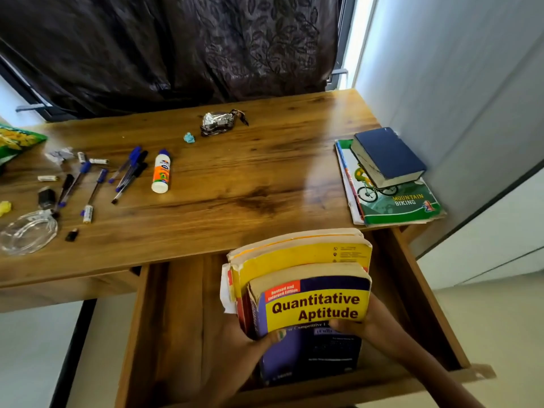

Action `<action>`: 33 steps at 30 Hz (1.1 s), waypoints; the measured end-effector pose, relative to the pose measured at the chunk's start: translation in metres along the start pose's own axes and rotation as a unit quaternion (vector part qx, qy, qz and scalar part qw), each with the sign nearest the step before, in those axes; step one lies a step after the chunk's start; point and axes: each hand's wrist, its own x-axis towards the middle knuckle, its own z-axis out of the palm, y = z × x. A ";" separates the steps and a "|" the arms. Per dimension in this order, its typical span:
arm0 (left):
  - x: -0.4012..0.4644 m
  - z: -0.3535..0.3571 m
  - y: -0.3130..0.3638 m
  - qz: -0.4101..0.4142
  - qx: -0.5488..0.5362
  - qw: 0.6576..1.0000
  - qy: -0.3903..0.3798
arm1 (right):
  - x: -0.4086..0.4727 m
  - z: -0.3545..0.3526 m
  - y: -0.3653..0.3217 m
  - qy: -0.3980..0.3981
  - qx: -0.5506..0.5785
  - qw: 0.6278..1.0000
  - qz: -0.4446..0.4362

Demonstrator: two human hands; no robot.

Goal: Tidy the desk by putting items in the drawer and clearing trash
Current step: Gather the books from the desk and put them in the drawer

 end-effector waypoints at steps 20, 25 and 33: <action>0.025 0.026 -0.035 -0.149 -0.043 0.986 -0.060 | 0.020 0.013 0.047 0.006 0.064 0.982 0.179; 0.024 0.050 -0.031 -0.148 -0.066 0.984 -0.074 | 0.017 -0.005 0.050 0.038 0.057 0.977 0.204; 0.022 0.124 -0.009 -0.122 0.064 0.985 -0.100 | -0.003 -0.063 0.054 0.139 0.025 0.963 0.229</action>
